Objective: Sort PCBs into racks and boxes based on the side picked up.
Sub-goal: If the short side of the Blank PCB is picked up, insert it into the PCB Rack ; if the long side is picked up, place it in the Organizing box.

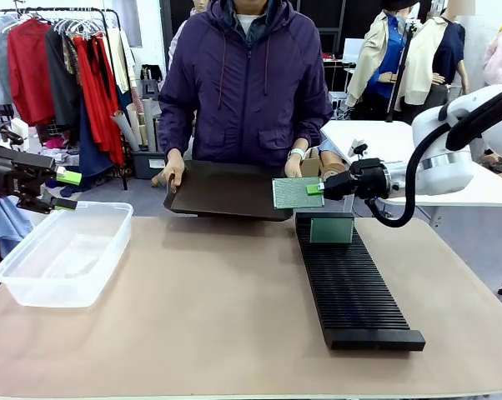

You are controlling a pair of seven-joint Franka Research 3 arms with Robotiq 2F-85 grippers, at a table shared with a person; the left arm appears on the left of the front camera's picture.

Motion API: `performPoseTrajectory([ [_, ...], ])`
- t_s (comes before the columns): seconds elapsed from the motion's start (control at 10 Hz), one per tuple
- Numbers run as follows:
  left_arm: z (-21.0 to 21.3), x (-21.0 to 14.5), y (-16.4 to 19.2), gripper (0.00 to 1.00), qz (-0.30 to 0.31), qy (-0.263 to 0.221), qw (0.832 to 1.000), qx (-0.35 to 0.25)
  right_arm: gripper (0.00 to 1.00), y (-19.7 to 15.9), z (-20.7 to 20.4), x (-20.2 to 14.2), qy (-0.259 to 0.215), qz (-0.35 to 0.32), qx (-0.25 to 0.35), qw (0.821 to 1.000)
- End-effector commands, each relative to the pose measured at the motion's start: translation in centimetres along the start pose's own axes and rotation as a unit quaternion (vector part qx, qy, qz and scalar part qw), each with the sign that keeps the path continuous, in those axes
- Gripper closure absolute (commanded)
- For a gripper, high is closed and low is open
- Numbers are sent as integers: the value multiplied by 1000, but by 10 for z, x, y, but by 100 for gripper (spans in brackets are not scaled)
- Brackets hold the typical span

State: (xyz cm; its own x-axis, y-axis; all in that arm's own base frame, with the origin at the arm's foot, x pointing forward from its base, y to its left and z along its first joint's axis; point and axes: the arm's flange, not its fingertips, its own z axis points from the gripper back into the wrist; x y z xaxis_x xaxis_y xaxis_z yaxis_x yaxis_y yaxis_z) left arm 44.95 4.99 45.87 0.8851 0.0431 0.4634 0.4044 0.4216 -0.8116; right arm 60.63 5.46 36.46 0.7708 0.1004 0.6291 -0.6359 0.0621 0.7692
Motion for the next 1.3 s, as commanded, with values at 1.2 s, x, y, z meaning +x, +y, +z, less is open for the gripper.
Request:
performPoseTrajectory([
  [1.2,1,0,-1,0,0,-1,1000,1,100,-35,94,-81,-1,144,-24,989],
])
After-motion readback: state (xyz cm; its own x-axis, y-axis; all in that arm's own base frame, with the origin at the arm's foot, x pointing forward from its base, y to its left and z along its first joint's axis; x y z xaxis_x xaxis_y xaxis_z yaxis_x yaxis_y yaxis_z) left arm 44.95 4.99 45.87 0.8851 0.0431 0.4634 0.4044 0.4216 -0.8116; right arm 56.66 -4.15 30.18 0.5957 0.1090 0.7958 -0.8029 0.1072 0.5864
